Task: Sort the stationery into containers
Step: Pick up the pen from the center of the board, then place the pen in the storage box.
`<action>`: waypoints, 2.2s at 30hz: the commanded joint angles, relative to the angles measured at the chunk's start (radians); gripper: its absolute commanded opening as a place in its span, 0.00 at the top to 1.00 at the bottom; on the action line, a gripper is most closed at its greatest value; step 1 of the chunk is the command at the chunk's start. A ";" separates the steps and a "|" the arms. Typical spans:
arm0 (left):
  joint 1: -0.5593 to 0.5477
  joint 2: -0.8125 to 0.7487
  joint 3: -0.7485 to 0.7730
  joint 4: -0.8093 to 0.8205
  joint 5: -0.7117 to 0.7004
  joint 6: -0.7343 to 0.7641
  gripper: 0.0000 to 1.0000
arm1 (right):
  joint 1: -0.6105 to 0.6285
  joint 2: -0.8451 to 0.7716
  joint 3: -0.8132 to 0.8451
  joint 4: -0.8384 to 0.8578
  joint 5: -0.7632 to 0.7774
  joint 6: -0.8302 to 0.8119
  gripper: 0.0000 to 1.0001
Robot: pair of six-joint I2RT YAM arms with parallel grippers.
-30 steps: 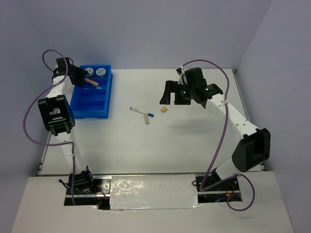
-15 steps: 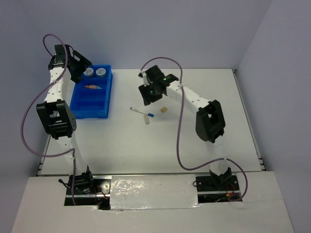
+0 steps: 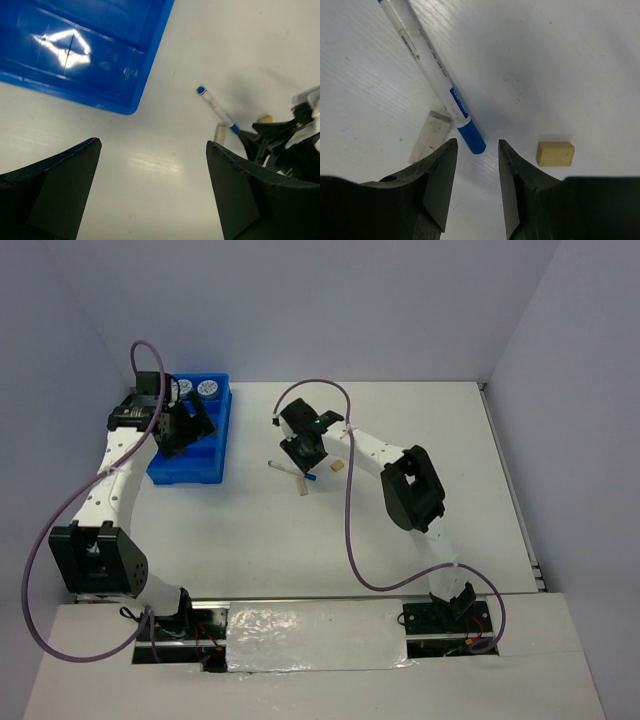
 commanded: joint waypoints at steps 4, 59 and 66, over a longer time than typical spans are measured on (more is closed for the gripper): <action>0.007 -0.092 -0.058 -0.046 0.003 0.076 0.01 | -0.003 0.020 -0.072 0.073 0.015 -0.025 0.55; -0.137 -0.123 -0.260 0.744 0.530 -0.384 0.04 | -0.101 -0.422 -0.226 0.425 -0.692 0.618 0.88; -0.137 -0.095 -0.271 0.928 0.572 -0.400 0.03 | -0.075 -0.384 -0.169 0.349 -0.772 0.584 0.87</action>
